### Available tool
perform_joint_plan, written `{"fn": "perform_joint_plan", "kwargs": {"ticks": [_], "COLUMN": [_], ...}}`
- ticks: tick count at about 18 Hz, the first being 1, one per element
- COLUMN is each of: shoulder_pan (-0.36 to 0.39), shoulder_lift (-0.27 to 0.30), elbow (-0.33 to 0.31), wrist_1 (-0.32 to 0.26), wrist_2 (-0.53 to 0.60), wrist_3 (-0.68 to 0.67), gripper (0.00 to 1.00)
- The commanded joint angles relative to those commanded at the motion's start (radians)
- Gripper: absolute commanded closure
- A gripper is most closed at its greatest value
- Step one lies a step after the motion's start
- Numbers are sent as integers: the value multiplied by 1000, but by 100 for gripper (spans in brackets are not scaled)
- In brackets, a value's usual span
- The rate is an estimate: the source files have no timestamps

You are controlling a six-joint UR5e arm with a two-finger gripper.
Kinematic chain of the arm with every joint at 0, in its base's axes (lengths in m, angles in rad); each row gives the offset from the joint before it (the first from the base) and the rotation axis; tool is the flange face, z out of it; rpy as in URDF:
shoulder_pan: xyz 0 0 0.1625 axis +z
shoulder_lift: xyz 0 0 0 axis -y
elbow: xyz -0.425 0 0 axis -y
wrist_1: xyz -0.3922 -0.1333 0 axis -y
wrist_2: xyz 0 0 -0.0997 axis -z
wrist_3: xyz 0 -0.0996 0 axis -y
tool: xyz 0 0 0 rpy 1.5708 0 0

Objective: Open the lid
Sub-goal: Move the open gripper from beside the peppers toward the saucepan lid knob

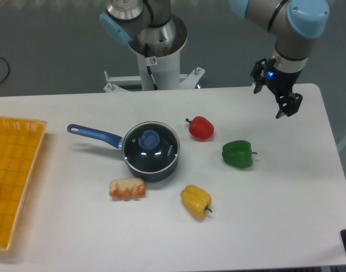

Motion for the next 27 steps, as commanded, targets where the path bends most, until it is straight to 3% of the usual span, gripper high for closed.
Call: {"fn": "perform_joint_plan", "kwargs": {"ticks": [7,12,27], "shoulder_pan": [-15,-43,-86], "shoulder_lift": [-3,-6,23], "elbow": [-8,-37,-66], "wrist_1": [9,37,28], "wrist_2": [-8,-9,-20], "wrist_3": [-5,-159,-199], "gripper": [0,0,0]}}
